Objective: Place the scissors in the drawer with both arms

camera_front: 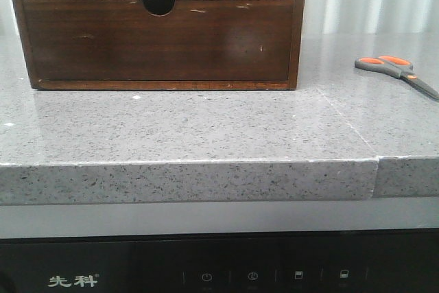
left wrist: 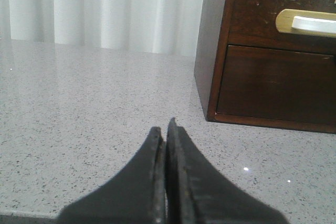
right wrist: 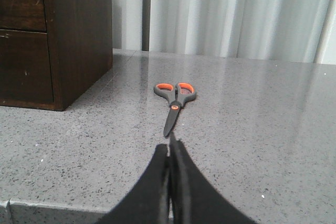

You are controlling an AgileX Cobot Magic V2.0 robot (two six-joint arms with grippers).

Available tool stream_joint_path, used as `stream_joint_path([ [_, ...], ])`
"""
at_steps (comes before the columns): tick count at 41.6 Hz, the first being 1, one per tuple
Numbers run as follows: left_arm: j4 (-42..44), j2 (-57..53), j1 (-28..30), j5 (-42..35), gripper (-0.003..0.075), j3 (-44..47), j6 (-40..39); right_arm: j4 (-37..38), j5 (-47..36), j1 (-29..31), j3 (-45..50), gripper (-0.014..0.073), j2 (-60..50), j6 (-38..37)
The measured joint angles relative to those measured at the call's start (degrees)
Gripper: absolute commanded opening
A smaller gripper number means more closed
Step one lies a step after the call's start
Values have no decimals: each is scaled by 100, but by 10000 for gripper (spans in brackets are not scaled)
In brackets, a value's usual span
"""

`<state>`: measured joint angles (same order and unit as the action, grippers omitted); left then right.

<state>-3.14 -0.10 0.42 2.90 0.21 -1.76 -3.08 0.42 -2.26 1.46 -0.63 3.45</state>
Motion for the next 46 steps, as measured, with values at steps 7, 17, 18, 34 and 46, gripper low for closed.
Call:
stream_joint_path([
  [7, 0, 0, 0, 0, -20, 0, 0, 0, 0, 0, 0, -67, 0, 0],
  [17, 0, 0, 0, 0, -20, 0, 0, 0, 0, 0, 0, -67, 0, 0],
  [18, 0, 0, 0, 0, -20, 0, 0, 0, 0, 0, 0, -67, 0, 0],
  [34, 0, 0, -3, -378, -20, 0, 0, 0, -414, 0, -25, -67, 0, 0],
  [46, 314, 0, -3, 187, -20, -1133, 0, 50, 614, 0, -1481, -67, 12, 0],
])
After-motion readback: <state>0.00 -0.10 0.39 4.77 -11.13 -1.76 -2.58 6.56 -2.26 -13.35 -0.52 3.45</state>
